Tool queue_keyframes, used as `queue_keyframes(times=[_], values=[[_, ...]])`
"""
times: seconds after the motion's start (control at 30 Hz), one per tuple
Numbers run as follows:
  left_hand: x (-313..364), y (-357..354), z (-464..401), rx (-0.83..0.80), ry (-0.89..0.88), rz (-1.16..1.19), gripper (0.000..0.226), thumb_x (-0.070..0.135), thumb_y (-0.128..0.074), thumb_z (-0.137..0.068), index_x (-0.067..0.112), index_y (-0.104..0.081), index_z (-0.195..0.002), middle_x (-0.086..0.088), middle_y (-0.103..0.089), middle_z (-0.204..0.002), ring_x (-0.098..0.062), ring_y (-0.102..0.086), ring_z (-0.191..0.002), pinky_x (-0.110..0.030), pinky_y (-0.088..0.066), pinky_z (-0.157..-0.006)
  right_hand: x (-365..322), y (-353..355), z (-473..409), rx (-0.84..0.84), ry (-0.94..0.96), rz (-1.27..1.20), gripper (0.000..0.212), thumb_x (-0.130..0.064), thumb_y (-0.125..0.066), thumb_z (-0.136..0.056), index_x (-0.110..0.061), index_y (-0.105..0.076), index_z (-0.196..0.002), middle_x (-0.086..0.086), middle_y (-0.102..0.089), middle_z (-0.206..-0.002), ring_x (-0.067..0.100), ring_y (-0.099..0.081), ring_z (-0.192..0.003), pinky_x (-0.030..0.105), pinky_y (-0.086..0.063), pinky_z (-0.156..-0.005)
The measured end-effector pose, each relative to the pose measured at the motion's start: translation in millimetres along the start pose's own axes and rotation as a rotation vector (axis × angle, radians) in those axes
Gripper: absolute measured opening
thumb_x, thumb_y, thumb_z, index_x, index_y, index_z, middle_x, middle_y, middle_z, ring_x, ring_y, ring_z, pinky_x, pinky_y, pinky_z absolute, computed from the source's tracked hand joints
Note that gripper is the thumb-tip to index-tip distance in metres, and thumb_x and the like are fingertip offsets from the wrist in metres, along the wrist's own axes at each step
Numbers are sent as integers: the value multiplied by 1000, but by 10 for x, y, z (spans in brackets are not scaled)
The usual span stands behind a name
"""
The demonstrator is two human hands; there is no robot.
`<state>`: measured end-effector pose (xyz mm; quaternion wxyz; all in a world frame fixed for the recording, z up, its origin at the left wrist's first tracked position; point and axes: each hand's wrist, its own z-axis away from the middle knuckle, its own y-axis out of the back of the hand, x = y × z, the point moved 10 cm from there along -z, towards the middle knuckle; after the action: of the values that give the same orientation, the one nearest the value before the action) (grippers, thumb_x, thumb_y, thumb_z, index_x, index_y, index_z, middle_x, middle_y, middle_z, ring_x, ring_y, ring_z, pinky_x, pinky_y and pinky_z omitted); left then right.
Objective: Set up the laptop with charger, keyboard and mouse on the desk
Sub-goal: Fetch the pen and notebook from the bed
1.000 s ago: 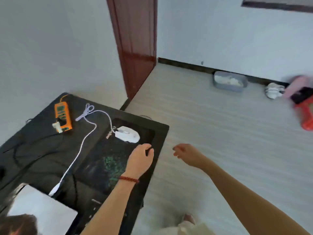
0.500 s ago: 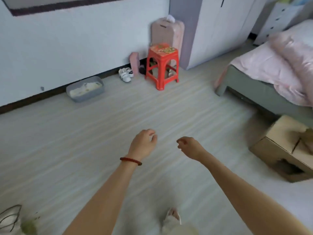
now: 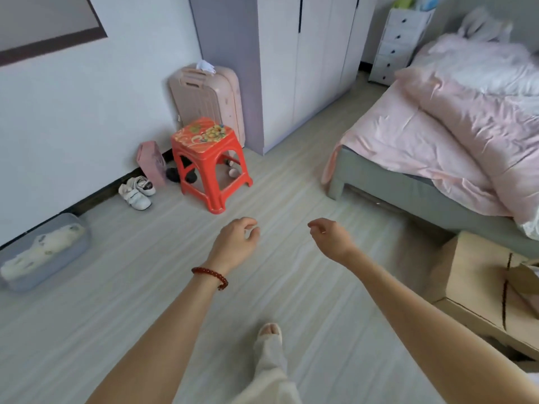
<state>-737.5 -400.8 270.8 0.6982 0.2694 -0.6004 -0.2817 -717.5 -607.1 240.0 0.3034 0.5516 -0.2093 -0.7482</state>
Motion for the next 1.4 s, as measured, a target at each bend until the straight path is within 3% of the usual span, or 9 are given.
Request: queue_keyframes(times=[0.07,0.23,0.37,0.5,0.7,0.87,1.2,1.4], values=[[257,56,-898,-28,-42,1,29,21,-51,-92,10,-58,-118,-7,-60,-123,-21,-57,-113,-28,-42,-95,-164,307,-732,36,-25,-8,32,-15,-42,-94,-8,-59,-120,11,-62,-123,26,-55,-114,27,-41,-92],[1070,100,-2613,-72,-157,-19,27,18,-51,-91,8,-60,-115,-9,-63,-119,-21,-60,-109,-26,-42,-91,-412,1178,-2021,119,-86,16,31,-17,-44,-94,-13,-59,-121,10,-63,-121,27,-56,-114,24,-39,-88],[1862,-216,-4065,-143,-274,-37,27,19,-51,-91,10,-60,-114,-7,-63,-119,-19,-60,-108,-25,-42,-90,-331,2060,-3279,199,-141,13,32,-15,-44,-94,-12,-60,-120,14,-64,-118,32,-56,-112,32,-42,-92],[2501,-520,-5416,-149,-345,-38,28,20,-51,-92,10,-60,-116,-8,-62,-120,-19,-59,-110,-27,-43,-94,-270,2723,-4562,270,-128,-7,30,-13,-43,-93,-9,-61,-116,13,-64,-120,29,-58,-110,28,-43,-88],[3304,-691,-7292,-169,-334,8,28,20,-48,-93,10,-58,-118,-7,-60,-123,-17,-58,-112,-9,-32,-78,-386,3723,-6425,282,-133,-37,34,-12,-39,-95,-7,-57,-124,13,-59,-128,28,-53,-119,28,-38,-98],[3719,-687,-9014,-156,-324,-4,29,24,-47,-94,13,-58,-119,-4,-60,-123,-16,-56,-112,-23,-40,-93,-518,4395,-8116,289,-148,-75,33,-13,-41,-94,-9,-57,-123,15,-61,-124,30,-55,-115,32,-43,-96],[4562,-972,-12555,-147,-416,-13,25,24,-48,-92,16,-59,-113,-2,-61,-118,-18,-57,-108,-28,-43,-92,-529,5581,-11284,347,-221,-89,31,-13,-42,-95,-6,-59,-121,17,-63,-122,31,-57,-114,32,-42,-93],[5885,-1816,-14345,-356,-491,-10,26,25,-46,-93,16,-58,-115,-1,-60,-121,-16,-56,-107,-24,-41,-90,-185,6919,-12468,518,-324,-141,29,-9,-44,-93,-3,-61,-116,17,-65,-116,33,-59,-109,32,-42,-90]])
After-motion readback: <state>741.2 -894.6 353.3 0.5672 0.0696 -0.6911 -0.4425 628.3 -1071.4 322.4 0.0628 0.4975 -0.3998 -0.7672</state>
